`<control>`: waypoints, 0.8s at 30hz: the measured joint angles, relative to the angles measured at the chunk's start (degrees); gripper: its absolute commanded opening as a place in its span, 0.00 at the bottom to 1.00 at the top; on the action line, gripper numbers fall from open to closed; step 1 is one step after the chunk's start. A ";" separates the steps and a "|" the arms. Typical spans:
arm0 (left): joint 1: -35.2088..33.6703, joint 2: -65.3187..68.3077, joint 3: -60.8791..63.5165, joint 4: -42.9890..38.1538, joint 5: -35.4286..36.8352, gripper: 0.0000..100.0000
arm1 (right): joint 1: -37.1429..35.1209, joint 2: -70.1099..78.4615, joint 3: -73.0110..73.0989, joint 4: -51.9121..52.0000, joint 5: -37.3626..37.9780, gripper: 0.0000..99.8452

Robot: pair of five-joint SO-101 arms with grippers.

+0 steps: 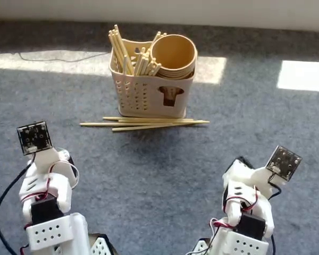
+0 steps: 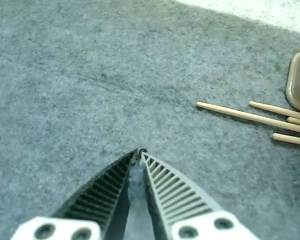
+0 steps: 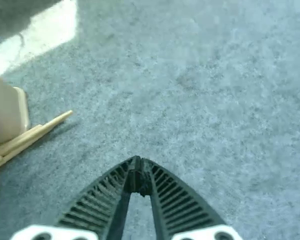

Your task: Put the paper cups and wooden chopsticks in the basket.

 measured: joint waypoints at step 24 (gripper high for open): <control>-2.55 -13.27 8.53 4.04 -6.15 0.01 | -17.85 41.85 -25.49 -26.29 10.11 0.01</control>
